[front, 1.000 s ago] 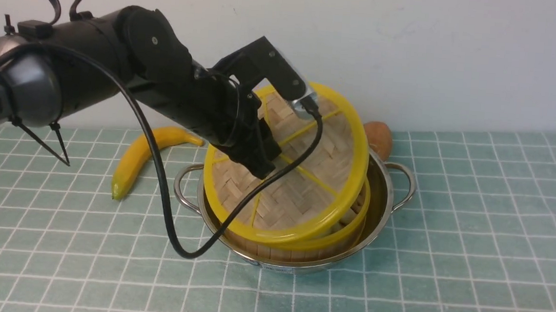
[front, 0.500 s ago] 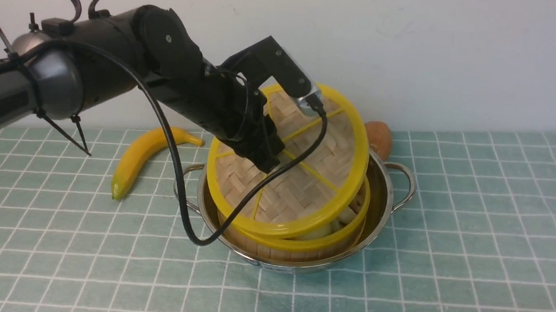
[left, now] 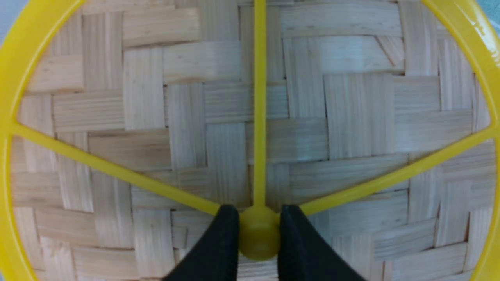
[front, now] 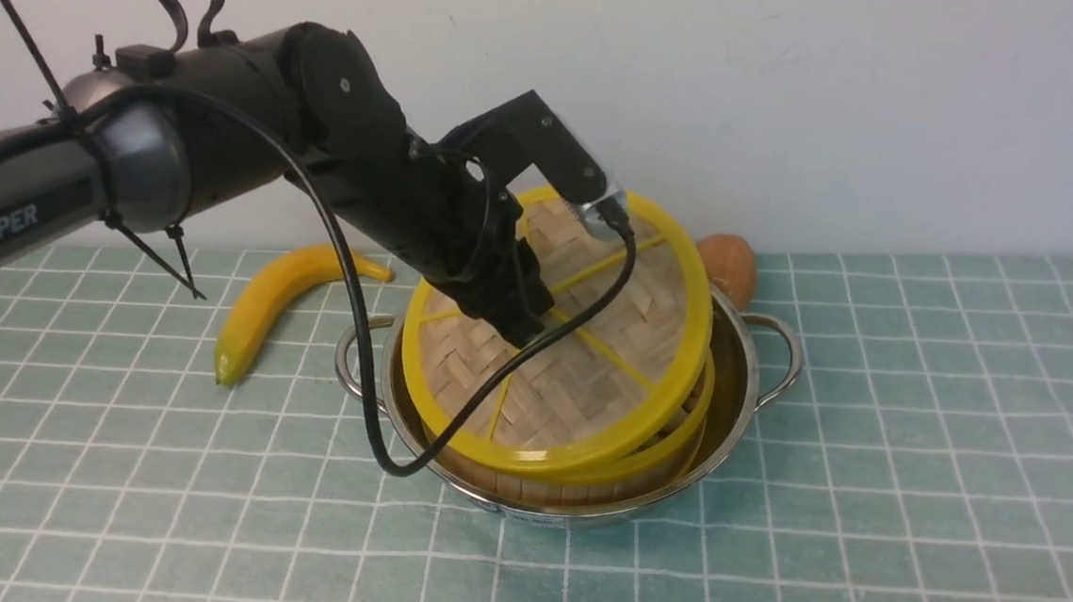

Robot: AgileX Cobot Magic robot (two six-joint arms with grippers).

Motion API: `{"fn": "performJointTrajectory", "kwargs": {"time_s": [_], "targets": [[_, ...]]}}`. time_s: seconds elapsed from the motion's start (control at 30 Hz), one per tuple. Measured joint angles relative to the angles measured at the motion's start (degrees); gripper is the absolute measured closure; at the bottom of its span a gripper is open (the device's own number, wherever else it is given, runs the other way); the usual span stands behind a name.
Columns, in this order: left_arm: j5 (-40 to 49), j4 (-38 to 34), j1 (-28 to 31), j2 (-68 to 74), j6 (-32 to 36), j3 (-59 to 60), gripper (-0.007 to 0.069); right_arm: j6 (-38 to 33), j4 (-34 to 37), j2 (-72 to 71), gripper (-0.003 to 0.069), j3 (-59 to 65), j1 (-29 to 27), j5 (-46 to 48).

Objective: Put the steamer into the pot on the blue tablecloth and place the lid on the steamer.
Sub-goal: 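Place the yellow bamboo steamer lid onto the steamer in the pot with the left gripper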

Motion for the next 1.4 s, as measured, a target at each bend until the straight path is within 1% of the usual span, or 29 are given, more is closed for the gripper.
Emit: {"fn": "performJointTrajectory", "kwargs": {"time_s": [0.27, 0.53, 0.77, 0.9, 1.0, 1.07, 1.2, 1.4], "targets": [[0.22, -0.36, 0.00, 3.47, 1.10, -3.15, 0.0507, 0.00, 0.00, 0.00, 0.0419, 0.00, 0.00, 0.00], [2.27, -0.36, -0.05, 5.08, 2.91, -6.03, 0.0507, 0.00, 0.00, 0.00, 0.0419, 0.00, 0.00, 0.00], [2.51, 0.99, -2.40, 6.36, 5.30, -6.52, 0.0507, 0.00, 0.00, 0.00, 0.0419, 0.00, 0.00, 0.00], [2.15, 2.79, -4.58, 6.60, 4.02, -7.06, 0.0507, 0.00, 0.00, 0.00, 0.0419, 0.00, 0.00, 0.00], [2.15, 4.12, -5.35, 6.60, 0.68, -8.86, 0.0507, 0.00, 0.00, 0.00, 0.0419, 0.00, 0.00, 0.00], [2.15, 5.03, -5.30, 6.60, -0.83, -9.98, 0.0507, 0.00, 0.00, 0.00, 0.0419, 0.00, 0.00, 0.00], [2.88, 5.43, -4.79, 6.60, -1.68, -11.07, 0.0507, 0.00, 0.00, 0.00, 0.0419, 0.00, 0.00, 0.00], [6.06, 5.63, -3.08, 6.60, -3.39, -11.26, 0.0508, 0.00, 0.00, 0.00, 0.0419, 0.00, 0.00, 0.00]]}}
